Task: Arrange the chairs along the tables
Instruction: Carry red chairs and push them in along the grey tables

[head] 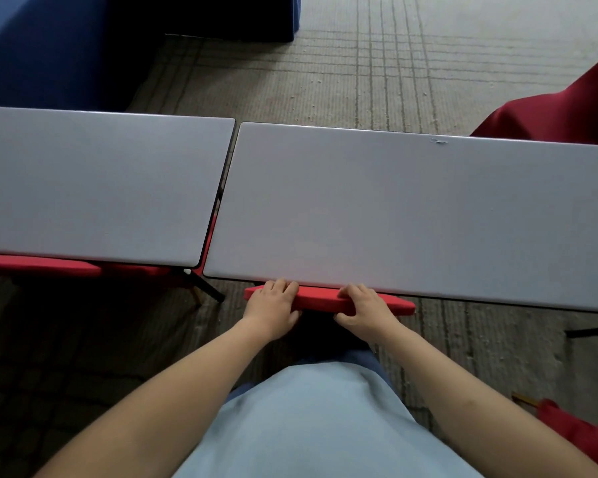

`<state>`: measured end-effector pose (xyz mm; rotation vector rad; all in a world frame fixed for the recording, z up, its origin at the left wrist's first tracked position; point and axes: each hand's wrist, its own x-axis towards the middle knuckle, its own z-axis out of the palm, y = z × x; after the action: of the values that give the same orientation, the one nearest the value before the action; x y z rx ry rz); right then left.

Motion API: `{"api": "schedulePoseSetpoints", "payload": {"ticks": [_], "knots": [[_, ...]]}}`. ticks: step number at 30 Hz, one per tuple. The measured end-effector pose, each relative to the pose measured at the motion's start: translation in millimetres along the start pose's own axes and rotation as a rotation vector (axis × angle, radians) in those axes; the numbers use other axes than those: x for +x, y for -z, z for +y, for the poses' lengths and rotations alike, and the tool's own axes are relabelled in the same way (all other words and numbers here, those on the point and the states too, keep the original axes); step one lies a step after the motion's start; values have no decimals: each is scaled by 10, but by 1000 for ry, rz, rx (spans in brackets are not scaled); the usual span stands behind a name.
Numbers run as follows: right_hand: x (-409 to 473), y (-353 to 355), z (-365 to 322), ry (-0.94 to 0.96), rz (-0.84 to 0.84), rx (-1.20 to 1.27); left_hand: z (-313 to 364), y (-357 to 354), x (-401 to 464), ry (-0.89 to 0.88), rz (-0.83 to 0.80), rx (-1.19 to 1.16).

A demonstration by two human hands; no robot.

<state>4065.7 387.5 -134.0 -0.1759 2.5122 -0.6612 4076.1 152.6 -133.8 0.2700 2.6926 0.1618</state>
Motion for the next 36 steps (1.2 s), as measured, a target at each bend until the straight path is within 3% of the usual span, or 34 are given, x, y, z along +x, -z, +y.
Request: {"api": "schedulePoseSetpoints", "payload": {"ticks": [4,12,23,31,36], "knots": [[-153,-126,26,-29,101,-67,81,-79,-86,20,47,-94],[-226,-299,42,-164,100,-66,266,-178,-122,186,-89,-383],[-198,-305,-10,-212,76,-80,280,-309,-131,229,-14,-398],[-629,-441,-61,-210,116,185,580,-311,-269,231,36,-407],[-1525,-550,438,-399,140,324,1318,-542,-663,71,54,-454]]}}
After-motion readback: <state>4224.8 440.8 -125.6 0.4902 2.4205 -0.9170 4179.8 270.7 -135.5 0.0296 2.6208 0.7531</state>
